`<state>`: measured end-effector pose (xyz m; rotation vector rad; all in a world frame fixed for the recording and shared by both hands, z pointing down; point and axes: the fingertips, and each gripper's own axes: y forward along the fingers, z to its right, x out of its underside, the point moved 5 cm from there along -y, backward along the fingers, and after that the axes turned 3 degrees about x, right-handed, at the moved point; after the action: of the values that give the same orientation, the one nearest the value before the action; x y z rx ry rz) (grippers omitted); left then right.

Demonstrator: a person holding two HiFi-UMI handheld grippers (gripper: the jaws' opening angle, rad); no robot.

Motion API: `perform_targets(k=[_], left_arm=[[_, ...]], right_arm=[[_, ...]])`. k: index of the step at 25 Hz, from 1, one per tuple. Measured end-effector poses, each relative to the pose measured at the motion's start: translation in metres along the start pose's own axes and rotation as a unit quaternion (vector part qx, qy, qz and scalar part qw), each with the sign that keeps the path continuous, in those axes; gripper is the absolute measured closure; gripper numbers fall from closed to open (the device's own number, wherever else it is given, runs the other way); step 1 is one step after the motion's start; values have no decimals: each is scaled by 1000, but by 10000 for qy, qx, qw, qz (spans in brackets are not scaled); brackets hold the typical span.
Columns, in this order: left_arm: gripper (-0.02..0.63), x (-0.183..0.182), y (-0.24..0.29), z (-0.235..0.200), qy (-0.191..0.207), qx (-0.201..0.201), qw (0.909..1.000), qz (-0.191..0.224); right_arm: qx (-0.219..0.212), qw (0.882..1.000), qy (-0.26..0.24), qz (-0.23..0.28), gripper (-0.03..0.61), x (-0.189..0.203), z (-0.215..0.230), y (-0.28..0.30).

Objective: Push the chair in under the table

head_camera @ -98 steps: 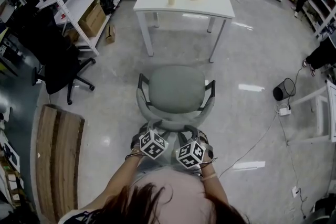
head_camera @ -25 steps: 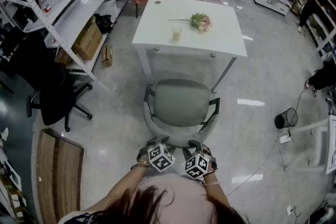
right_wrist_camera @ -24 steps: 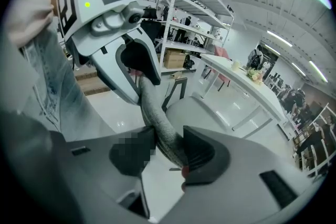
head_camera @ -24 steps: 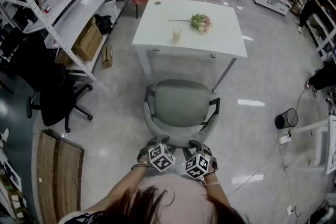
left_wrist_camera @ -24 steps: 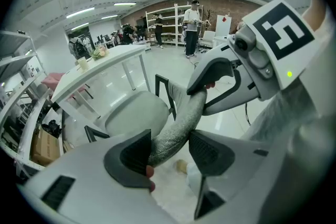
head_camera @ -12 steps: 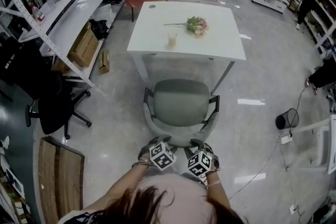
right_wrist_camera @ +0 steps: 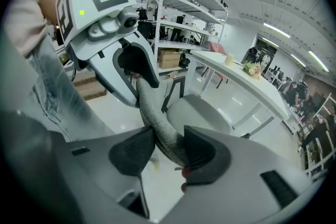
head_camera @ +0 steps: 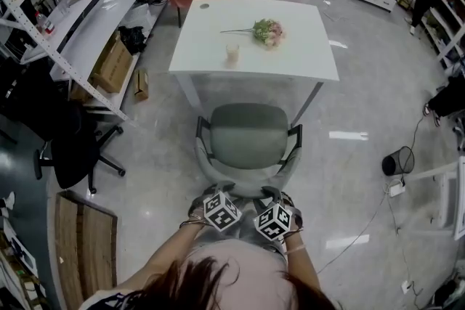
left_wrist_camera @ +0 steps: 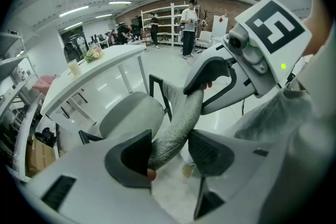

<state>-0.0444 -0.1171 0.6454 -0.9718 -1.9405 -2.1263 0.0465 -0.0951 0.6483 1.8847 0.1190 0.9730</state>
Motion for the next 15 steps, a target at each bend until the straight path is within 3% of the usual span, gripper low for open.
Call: perform_targets(k=[15], left_arm=[[390, -25, 15, -33, -3, 3, 10000, -31]], right_arm=[[-228, 9995, -129, 165, 408, -8, 41, 18]])
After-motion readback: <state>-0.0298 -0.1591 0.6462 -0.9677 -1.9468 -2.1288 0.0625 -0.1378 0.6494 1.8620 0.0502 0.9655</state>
